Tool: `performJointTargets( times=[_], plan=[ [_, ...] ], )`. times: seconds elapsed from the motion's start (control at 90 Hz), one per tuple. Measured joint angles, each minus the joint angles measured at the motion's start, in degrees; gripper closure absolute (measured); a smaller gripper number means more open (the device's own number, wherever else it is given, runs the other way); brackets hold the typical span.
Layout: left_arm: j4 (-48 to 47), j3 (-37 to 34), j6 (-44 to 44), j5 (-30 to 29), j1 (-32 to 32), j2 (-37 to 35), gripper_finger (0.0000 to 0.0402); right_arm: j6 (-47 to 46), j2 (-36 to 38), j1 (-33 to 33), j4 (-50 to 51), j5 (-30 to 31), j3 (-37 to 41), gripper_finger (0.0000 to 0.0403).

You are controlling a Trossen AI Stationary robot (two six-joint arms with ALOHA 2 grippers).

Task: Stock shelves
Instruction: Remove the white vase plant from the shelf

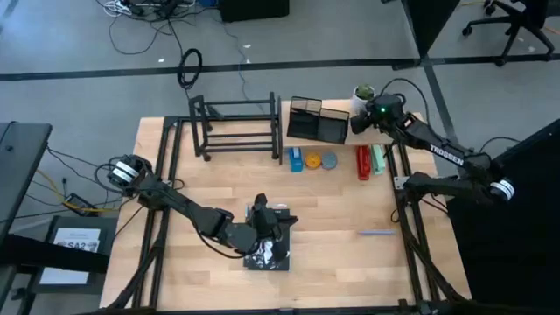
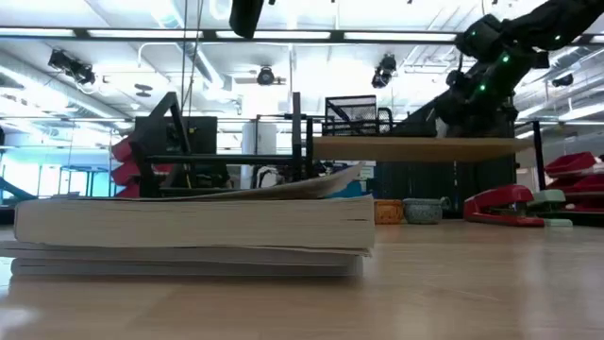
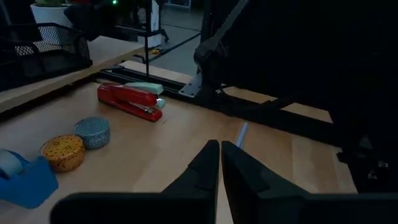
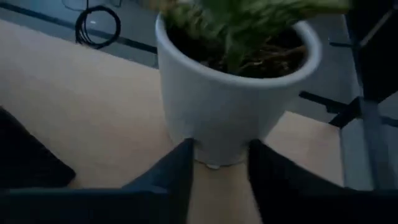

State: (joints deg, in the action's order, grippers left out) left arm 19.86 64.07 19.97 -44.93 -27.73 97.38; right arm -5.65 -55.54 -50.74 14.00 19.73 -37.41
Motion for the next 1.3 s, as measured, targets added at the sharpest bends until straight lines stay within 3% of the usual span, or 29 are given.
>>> performJointTargets(
  times=[0.122, 0.244, 0.4, 0.611, 0.733, 0.856, 1.122, 1.3],
  plan=[
    [0.00, -0.01, 0.04, -0.02, -0.01, 0.01, 0.0402, -0.04, 2.51, 0.00, 0.02, 0.09, 0.00, 0.0391],
    [0.00, 0.00, 0.11, -0.02, 0.00, 0.01, 0.0401, -0.28, 5.25, 0.20, 0.98, -0.53, 0.00, 0.0379],
    [0.02, 0.00, 0.13, -0.02, 0.00, 0.02, 0.0401, -0.66, 9.24, 1.42, 2.47, -1.01, 0.00, 0.0302],
    [0.09, 0.00, 0.11, -0.02, 0.00, 0.02, 0.0401, 0.74, 9.63, 1.62, 3.77, -7.20, -5.82, 0.0151],
    [0.24, 0.00, 0.09, -0.04, 0.00, 0.00, 0.0401, 2.87, 2.97, -0.07, 8.86, -9.94, -15.41, 0.0082],
    [0.46, 0.00, 0.11, -0.06, 0.26, 0.00, 0.0401, 6.24, -7.40, -3.04, 15.51, -11.57, -27.00, 0.0049],
    [1.84, 0.00, 0.22, -0.12, 0.39, 0.00, 0.0401, 8.31, -31.25, -9.25, 33.99, -15.75, -50.31, 0.0052],
    [1.80, -0.01, 0.37, -0.10, 0.37, 0.01, 0.0401, 8.31, -42.07, -11.46, 45.27, -19.80, -61.81, 0.0057]
  ],
)
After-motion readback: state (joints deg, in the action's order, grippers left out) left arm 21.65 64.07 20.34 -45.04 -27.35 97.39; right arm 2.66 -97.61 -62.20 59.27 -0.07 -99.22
